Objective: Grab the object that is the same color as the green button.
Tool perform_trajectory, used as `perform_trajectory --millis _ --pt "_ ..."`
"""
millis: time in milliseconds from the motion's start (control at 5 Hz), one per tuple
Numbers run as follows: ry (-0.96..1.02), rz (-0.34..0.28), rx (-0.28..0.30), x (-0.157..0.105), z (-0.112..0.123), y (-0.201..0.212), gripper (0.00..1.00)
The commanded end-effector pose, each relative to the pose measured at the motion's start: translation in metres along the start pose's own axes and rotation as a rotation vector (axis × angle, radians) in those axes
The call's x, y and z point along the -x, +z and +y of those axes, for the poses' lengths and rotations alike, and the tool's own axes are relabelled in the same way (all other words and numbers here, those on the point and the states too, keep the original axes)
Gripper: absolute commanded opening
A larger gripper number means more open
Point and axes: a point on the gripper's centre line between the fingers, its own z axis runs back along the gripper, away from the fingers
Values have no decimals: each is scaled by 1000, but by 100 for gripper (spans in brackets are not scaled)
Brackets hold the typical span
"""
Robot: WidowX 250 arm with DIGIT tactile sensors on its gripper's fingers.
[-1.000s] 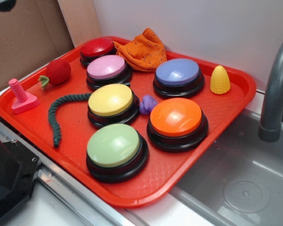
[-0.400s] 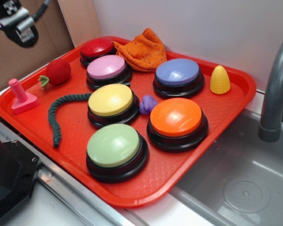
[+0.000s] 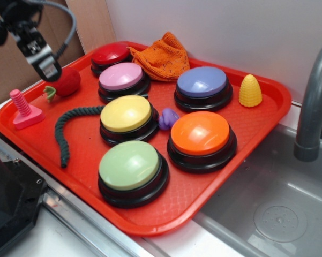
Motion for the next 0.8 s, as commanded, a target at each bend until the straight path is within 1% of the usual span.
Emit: perform_trajectory --millis 0,200,400,600 --pt "-116 -14 36 -16 13 -41 100" --pt "-157 48 -38 -14 9 -58 100" --pt "-173 84 -70 -10 12 -69 100" --pt "-179 100 -90 -10 10 -76 100"
